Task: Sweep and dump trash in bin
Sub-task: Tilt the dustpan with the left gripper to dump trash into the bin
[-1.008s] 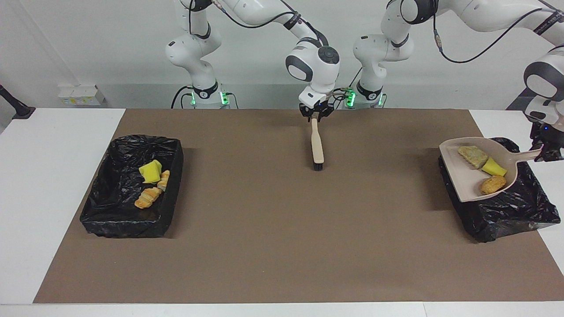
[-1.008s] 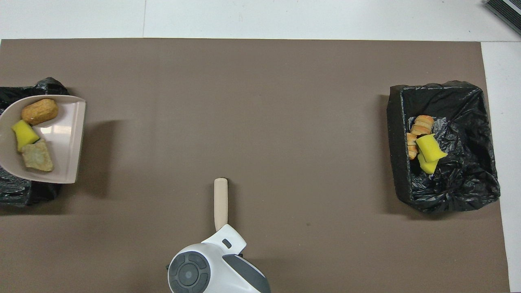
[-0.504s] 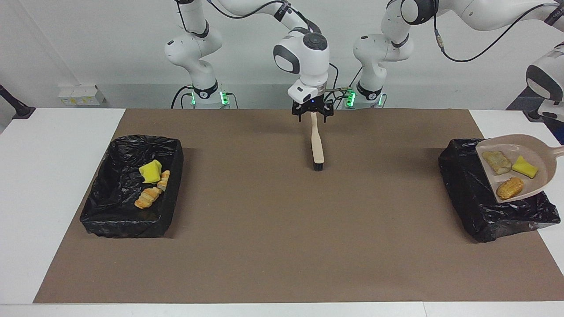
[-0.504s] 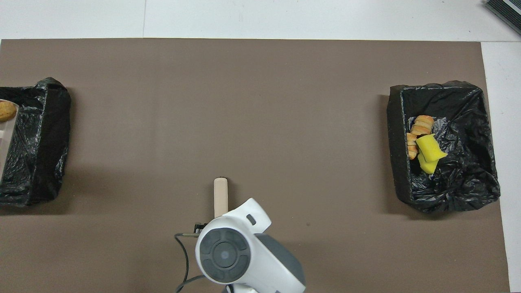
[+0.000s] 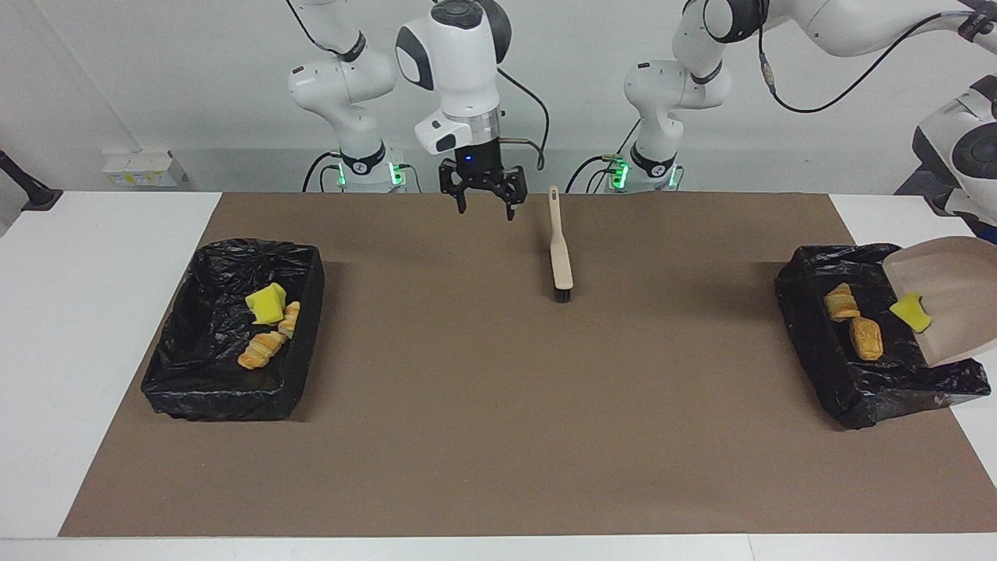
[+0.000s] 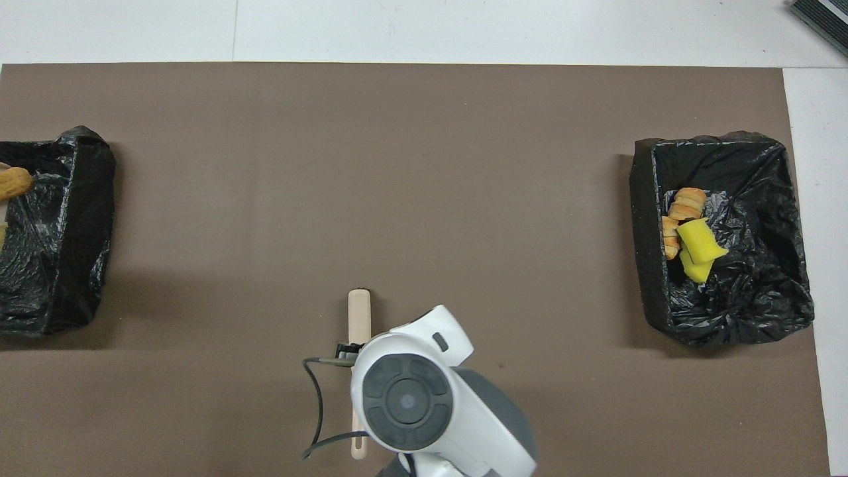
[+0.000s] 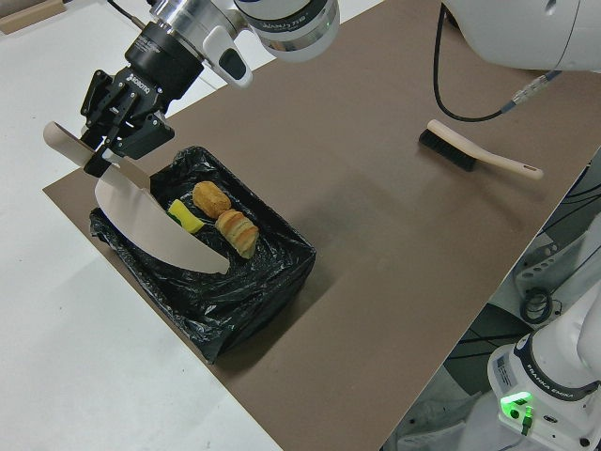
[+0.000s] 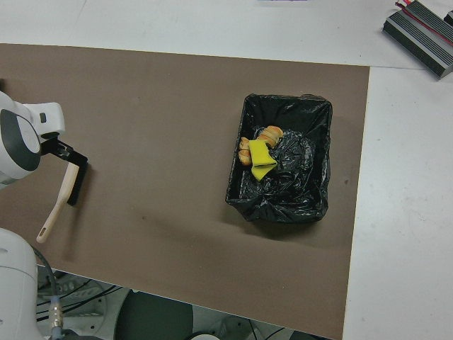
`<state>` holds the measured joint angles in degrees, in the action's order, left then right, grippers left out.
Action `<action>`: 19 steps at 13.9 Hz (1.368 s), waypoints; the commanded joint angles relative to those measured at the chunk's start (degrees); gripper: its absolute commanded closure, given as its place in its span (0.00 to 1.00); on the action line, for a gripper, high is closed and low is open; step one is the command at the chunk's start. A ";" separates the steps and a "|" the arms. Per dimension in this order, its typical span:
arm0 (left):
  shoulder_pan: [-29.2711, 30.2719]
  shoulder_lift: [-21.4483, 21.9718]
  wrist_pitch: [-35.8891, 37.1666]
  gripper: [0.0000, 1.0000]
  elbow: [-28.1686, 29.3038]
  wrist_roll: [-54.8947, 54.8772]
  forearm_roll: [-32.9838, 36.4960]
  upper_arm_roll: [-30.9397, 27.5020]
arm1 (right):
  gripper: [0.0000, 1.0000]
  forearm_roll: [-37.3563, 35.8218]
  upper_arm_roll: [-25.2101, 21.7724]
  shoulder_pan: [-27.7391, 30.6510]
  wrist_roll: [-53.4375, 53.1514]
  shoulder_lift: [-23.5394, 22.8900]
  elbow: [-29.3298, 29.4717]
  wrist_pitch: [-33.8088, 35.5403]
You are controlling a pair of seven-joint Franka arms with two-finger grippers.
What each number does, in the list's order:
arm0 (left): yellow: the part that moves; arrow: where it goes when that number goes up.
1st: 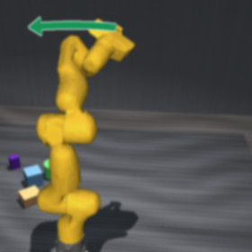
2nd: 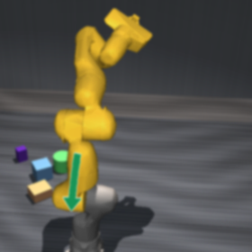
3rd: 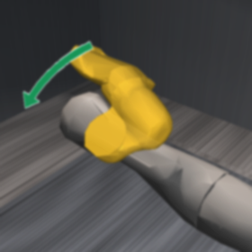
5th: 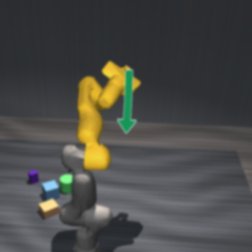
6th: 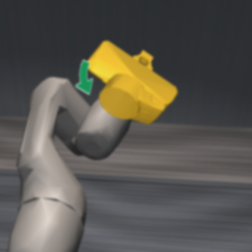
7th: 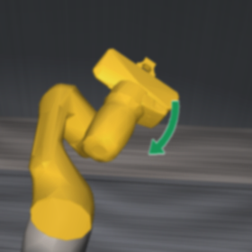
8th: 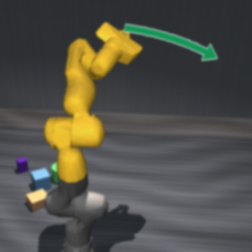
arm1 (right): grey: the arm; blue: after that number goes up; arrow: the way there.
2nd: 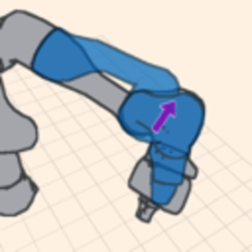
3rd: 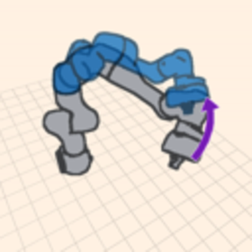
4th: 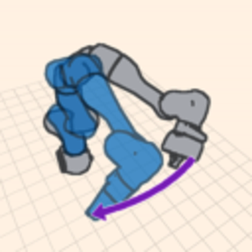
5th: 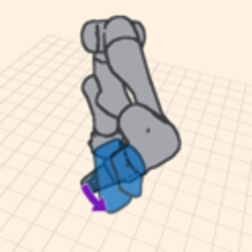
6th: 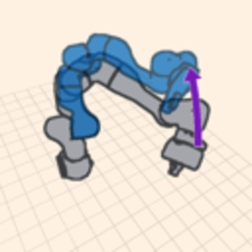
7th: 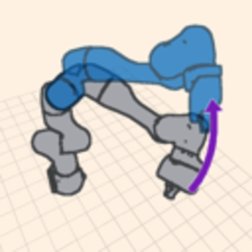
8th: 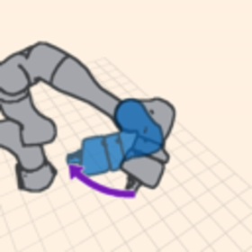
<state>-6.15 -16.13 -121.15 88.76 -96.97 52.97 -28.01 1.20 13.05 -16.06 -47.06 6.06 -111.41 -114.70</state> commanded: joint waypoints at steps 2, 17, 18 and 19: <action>-2.02 4.52 -0.67 1.00 0.36 -1.30 5.90 -0.03 | 0.00 -0.50 0.75 11.90 16.61 -0.16 8.64 8.86; -3.25 7.17 27.98 1.00 1.06 21.60 -22.36 15.95 | 0.00 -3.49 0.05 21.86 37.91 -5.99 28.39 32.35; -3.69 7.26 29.55 1.00 1.59 26.26 -24.38 17.62 | 0.00 -3.40 0.05 22.21 38.01 -5.28 26.97 30.87; -3.95 7.26 30.96 1.00 2.20 32.83 -27.71 18.94 | 0.00 -3.40 -0.04 22.39 37.92 -5.09 26.60 30.68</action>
<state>-9.18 -10.50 -92.38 88.93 -72.42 29.01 -10.40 -2.19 12.80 5.02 -11.19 -1.33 -81.52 -82.39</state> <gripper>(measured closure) 0.678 0.000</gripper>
